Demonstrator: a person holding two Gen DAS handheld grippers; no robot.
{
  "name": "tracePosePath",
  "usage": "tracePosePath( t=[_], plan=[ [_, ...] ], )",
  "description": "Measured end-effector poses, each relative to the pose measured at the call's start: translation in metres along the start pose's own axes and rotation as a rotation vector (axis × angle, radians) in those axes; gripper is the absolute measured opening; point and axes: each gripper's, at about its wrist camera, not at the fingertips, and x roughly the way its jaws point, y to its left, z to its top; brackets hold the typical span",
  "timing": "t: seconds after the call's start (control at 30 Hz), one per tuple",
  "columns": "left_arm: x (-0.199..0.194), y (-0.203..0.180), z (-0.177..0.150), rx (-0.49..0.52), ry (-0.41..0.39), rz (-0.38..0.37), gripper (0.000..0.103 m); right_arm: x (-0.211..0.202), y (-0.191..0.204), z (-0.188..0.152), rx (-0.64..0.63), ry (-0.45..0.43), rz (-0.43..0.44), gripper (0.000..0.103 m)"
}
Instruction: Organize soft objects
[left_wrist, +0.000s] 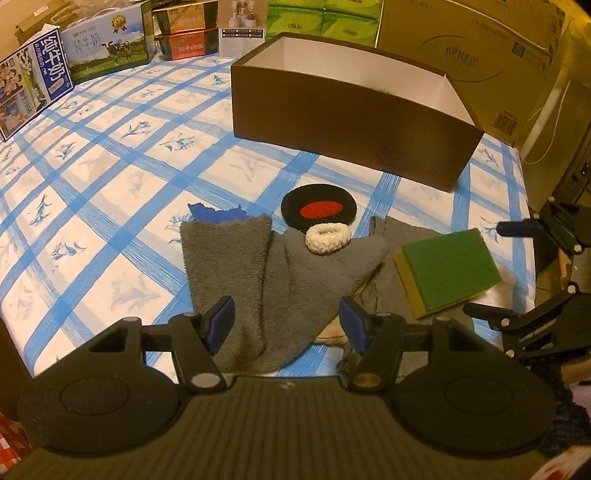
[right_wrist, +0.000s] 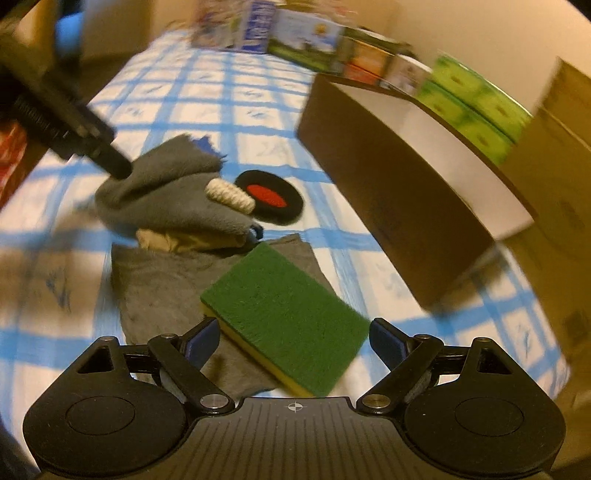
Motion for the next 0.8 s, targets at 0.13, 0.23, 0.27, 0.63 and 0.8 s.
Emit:
tracePosePath(
  t=[0.13,0.23,0.27,0.63,0.8],
  plan=[
    [0.006,-0.002,0.0,0.003,0.012,-0.005,0.06,0.017,0.0,0.001,-0.115,0.015,0.045,0.09],
    [0.01,-0.003,0.0,0.007,0.019,-0.004,0.06,0.032,0.001,0.002,-0.183,0.033,0.046,0.09],
    [0.012,-0.004,0.0,0.008,0.023,-0.004,0.06,0.037,0.0,0.003,-0.189,0.039,0.048,0.09],
    [0.022,-0.01,0.004,0.024,0.028,-0.004,0.06,0.046,-0.02,0.006,-0.13,0.048,0.161,0.079],
    [0.024,-0.009,0.004,0.02,0.033,-0.002,0.06,0.03,-0.023,0.012,-0.069,0.027,0.168,0.057]
  ],
)
